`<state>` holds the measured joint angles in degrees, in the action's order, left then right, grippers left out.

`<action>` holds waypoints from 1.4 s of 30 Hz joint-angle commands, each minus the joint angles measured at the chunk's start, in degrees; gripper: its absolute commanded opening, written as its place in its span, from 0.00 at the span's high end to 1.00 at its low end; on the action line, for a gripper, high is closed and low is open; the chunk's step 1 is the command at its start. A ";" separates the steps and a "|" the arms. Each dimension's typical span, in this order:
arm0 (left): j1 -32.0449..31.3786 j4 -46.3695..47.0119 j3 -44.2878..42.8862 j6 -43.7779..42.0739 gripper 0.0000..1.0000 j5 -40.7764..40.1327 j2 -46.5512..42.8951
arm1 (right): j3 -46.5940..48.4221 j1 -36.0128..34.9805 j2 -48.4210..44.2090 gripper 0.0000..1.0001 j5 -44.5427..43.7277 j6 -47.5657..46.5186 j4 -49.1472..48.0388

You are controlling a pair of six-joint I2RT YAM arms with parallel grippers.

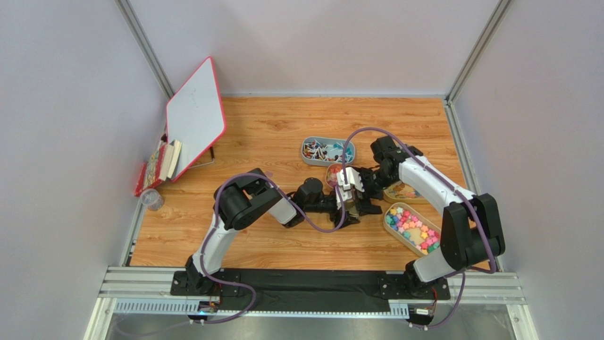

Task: Pack the candies
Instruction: Screw the bottle lid onto the packing bottle.

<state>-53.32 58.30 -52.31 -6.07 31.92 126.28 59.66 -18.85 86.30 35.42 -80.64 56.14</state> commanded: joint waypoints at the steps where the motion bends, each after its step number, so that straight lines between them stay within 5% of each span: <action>1: -0.12 -28.42 4.15 -0.79 1.00 -3.62 7.75 | -1.30 -0.84 -0.17 0.00 -1.31 0.31 -0.60; 21: -0.12 -29.12 3.45 -0.53 1.00 -3.53 8.11 | -16.23 -0.84 -15.45 0.03 -3.34 8.04 6.96; 31: -0.12 -30.00 2.75 -0.88 1.00 -2.83 8.81 | -16.25 -0.05 -28.02 0.02 -7.73 14.62 9.01; 42: -0.21 -30.35 3.27 -2.37 1.00 -2.57 8.28 | -10.02 1.71 -16.80 0.01 -2.38 12.62 -5.43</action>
<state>-53.87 56.60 -54.02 -6.76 33.65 126.91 45.01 -17.32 64.79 28.91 -67.26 57.45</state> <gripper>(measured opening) 0.887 0.989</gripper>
